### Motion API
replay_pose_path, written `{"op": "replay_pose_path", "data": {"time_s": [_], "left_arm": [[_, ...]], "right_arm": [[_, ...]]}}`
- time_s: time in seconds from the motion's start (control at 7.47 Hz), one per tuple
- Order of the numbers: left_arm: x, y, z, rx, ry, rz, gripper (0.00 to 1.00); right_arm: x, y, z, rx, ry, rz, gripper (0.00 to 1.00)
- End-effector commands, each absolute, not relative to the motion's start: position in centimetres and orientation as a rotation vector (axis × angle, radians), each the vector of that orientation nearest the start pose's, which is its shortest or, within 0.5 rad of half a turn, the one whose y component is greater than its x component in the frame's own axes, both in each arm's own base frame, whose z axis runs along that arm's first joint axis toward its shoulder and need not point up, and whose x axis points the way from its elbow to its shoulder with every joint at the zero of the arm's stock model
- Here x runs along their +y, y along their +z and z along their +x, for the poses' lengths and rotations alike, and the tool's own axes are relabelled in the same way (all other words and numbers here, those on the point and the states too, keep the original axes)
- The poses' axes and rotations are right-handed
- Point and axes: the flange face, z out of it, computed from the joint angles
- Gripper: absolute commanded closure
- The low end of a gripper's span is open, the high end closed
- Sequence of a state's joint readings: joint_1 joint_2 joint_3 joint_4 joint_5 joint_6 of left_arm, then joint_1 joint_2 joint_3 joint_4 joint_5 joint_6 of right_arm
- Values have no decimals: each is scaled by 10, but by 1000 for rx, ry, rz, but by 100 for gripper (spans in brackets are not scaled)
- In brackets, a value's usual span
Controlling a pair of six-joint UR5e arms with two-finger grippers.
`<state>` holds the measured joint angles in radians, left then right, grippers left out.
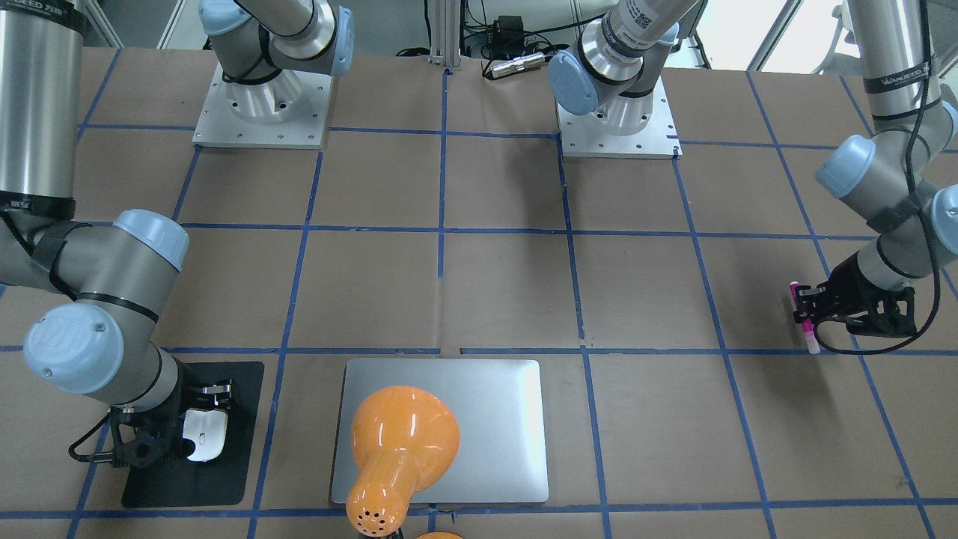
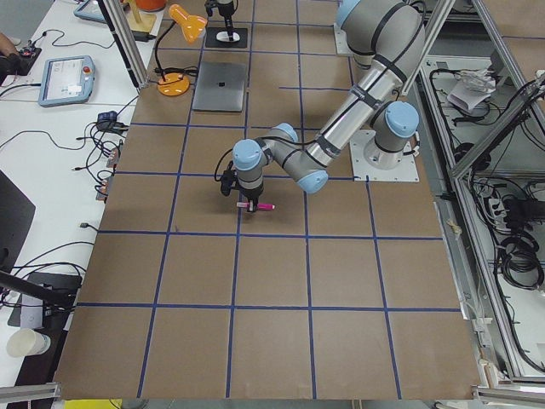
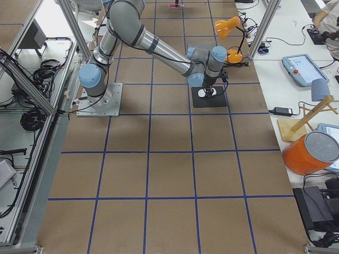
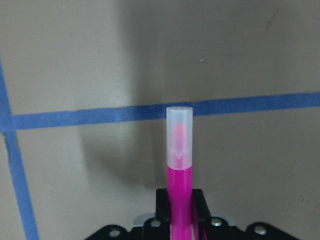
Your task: Place pen and mouse around notebook
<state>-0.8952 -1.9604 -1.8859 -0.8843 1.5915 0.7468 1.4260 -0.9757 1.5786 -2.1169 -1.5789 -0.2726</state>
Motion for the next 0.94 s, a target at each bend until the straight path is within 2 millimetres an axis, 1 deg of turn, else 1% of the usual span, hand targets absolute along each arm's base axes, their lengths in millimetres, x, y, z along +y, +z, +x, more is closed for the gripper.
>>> {"op": "replay_pose_path", "data": {"time_s": [0.0, 0.13, 0.27, 0.4, 0.54, 0.67, 0.8], "left_arm": [[-549, 232, 219, 3093, -40, 40, 100], [-559, 241, 203, 3062, -50, -74, 100], [-568, 241, 182, 3060, -55, -152, 100], [-574, 246, 148, 3060, -61, -267, 100], [-579, 244, 111, 3043, -70, -579, 100], [-583, 244, 77, 3026, -77, -737, 100], [-588, 250, 37, 3074, -100, -822, 100]], "right_arm": [[-667, 185, 36, 3129, 106, -152, 0], [-667, 188, 35, 3136, 101, -150, 0], [-667, 202, 34, 3144, 71, -145, 0], [-671, 227, 34, 3151, 39, -141, 0], [-672, 262, 34, 3146, 75, -107, 0], [-666, 304, 38, 3139, 103, -97, 0], [-652, 341, 42, 3139, 108, -99, 0]]}}
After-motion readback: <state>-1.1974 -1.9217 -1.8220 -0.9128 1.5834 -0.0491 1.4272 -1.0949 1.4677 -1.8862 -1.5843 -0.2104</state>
